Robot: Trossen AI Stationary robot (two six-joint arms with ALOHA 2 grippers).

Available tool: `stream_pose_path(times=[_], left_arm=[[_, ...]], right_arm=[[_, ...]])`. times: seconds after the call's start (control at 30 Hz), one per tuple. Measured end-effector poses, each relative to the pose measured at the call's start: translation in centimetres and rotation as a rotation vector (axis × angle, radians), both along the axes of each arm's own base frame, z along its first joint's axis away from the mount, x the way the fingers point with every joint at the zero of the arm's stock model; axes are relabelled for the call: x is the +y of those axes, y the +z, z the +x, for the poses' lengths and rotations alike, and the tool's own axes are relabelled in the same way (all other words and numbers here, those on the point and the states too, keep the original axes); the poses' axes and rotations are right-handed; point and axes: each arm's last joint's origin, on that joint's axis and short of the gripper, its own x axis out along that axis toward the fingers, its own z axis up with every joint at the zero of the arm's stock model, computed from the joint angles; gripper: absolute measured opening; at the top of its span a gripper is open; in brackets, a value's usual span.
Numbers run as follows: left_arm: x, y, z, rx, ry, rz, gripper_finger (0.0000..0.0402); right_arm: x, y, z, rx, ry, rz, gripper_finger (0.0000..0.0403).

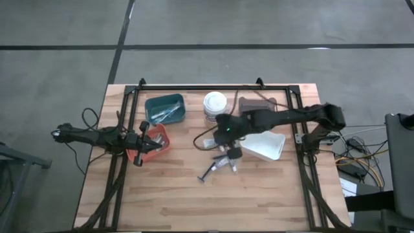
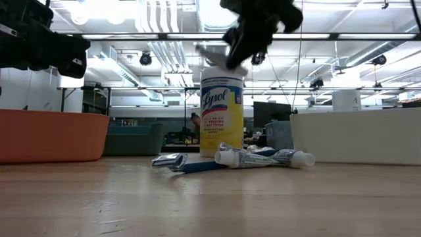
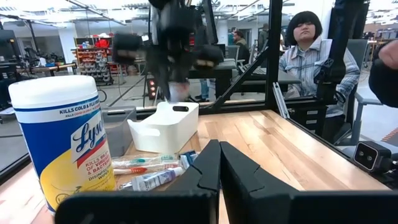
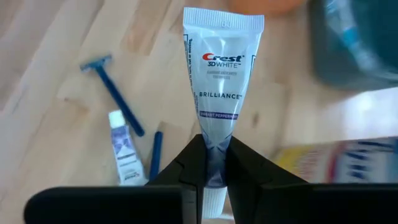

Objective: Pick & Place Travel size toiletries
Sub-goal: Put the toothpaste into the black bin

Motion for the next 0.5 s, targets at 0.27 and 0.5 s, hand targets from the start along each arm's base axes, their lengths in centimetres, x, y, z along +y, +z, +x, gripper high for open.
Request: stream_pose_path(times=[0.27, 0.5], left_arm=[[0.0, 0.0, 0.0, 0.001, 0.0, 0.0, 0.0007], [0.0, 0.0, 0.0, 0.001, 0.0, 0.0, 0.0007]], right_arm=[[-3.2, 3.4, -3.8, -0.104, -0.094, -0.016, 0.004], [-7.2, 2.9, -6.7, -0.121, -0.255, -0.015, 0.004]])
